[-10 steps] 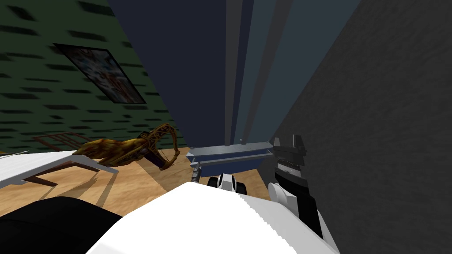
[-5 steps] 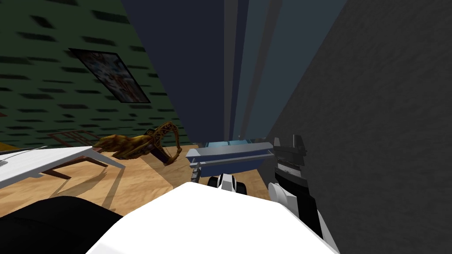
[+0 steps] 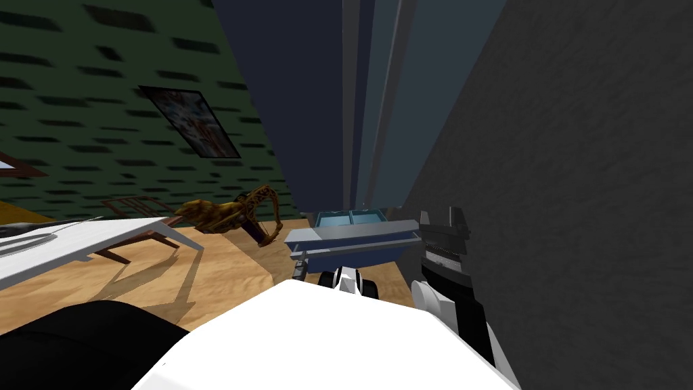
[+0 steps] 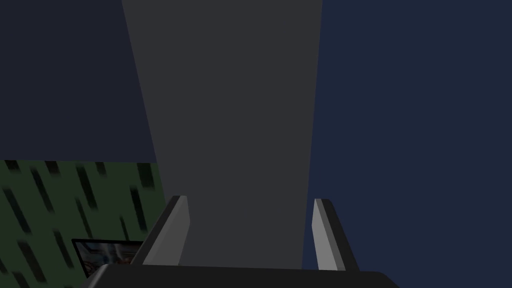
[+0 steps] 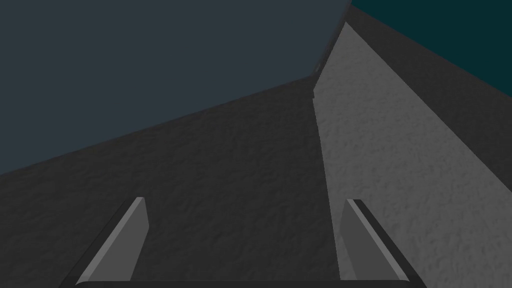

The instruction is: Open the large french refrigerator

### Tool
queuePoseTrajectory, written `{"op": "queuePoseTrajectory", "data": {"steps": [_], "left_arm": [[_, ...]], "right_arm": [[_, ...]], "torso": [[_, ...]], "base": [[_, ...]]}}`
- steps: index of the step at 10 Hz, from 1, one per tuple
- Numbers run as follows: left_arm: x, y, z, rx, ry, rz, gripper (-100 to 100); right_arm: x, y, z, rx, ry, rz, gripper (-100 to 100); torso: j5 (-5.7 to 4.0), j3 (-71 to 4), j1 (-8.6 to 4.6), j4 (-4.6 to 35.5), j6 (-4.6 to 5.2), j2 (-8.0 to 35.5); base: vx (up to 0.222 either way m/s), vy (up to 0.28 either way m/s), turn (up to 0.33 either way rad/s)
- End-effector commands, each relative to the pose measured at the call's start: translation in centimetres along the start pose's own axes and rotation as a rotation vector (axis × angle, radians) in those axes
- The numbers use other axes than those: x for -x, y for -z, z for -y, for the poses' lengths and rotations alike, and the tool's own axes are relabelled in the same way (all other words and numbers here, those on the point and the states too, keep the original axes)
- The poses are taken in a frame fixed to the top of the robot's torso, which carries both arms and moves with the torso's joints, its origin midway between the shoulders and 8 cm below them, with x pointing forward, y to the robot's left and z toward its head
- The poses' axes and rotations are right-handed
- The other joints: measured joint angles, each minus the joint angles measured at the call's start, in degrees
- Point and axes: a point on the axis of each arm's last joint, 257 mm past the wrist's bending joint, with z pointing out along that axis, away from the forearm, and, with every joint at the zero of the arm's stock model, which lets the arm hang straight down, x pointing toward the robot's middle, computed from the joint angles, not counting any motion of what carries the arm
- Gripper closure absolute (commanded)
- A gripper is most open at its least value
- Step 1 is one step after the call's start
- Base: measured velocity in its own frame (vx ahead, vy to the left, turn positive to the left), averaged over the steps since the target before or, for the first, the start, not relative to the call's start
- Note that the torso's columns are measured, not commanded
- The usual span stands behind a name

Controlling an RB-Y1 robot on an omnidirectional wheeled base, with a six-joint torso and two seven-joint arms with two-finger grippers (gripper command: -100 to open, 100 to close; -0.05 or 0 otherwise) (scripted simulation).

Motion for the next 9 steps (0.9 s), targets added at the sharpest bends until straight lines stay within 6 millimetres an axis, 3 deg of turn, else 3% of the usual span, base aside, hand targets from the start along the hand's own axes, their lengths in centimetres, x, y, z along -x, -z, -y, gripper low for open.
{"op": "queuePoseTrajectory", "data": {"steps": [1,2,3,9], "left_arm": [[0.0,0.6,0.0,0.005,-0.001,0.000,100],[0.0,1.4,-0.3,0.015,-0.002,-0.002,100],[0.6,0.8,0.6,0.003,-0.002,0.003,-100],[2.8,1.0,2.1,0.017,-0.004,0.021,-100]], "right_arm": [[0.0,0.0,0.0,0.000,0.000,0.000,0],[0.0,0.0,0.0,0.000,0.000,0.000,0],[0.0,0.0,0.0,0.000,0.000,0.000,0],[0.0,0.0,0.0,0.000,0.000,0.000,0]], "torso": [[-0.02,-0.06,-0.04,0.02,0.01,-0.08],[-0.12,-0.29,-0.01,0.07,0.05,-0.39],[-0.11,-0.14,-0.17,0.04,-0.02,-0.04],[-0.24,-0.02,-0.23,0.26,0.05,0.13]], "base": [[-0.098,-0.040,0.018],[-0.157,-0.042,0.011],[-0.103,-0.035,0.001],[0.018,-0.021,-0.032]]}}
